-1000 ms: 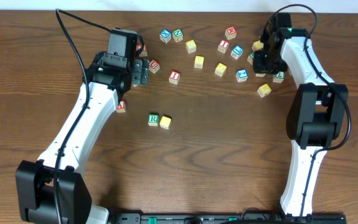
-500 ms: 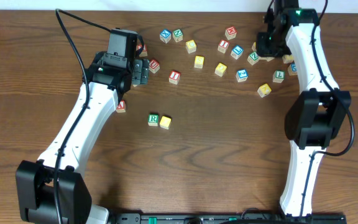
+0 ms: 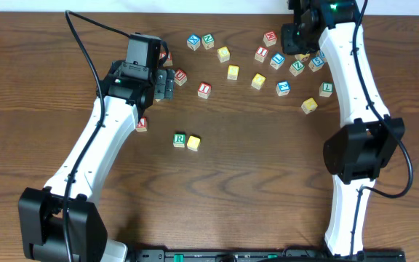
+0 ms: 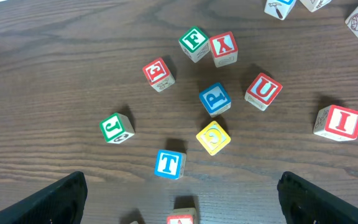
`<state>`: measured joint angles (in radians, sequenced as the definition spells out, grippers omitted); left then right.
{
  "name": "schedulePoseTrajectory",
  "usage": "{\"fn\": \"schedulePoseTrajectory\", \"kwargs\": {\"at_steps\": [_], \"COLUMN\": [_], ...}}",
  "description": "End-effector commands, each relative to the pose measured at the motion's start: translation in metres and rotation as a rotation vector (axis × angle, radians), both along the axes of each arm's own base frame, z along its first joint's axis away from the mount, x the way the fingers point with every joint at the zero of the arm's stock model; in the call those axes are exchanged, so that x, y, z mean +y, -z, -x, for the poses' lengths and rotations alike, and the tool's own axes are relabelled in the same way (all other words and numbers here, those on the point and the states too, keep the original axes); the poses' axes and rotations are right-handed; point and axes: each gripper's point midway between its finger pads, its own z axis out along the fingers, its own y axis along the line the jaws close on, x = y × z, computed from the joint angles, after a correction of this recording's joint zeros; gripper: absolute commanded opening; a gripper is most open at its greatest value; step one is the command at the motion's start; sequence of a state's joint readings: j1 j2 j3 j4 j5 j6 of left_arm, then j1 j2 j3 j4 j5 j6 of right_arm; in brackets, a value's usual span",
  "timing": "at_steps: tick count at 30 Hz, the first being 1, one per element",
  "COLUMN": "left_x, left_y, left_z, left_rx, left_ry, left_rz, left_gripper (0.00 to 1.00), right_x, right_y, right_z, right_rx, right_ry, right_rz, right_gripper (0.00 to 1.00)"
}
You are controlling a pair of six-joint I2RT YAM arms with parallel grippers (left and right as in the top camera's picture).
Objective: Spell out ROBOT
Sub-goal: 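Lift the green B block and carry it toward the R and O blocks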
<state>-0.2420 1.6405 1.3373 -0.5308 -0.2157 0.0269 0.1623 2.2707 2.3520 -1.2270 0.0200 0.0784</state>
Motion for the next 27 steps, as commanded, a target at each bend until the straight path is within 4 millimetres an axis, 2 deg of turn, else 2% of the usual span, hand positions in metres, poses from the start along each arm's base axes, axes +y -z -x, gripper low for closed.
{"fn": "schedulePoseTrajectory", "kwargs": {"at_steps": [1,12,27], "left_x": [0.004,0.004,0.004], "left_y": [-0.018,-0.017,-0.017], "left_z": [-0.002,-0.002,-0.002], "left_rx": [-0.041,-0.039,-0.039], "left_ry": [-0.009,-0.009,-0.009], "left_rz": [-0.005,-0.005,-0.005], "left_gripper": [0.96,0.96,0.96], "right_x": [0.005,0.028,0.040], "right_y": [-0.019,-0.018,-0.018], "right_z": [0.006,0.013,0.017], "right_rx": [-0.027,-0.020,-0.015], "right_ry": [-0.018,-0.056,-0.067], "right_rz": [0.013,0.050,0.037], "right_gripper": [0.11,0.11,0.11]}}
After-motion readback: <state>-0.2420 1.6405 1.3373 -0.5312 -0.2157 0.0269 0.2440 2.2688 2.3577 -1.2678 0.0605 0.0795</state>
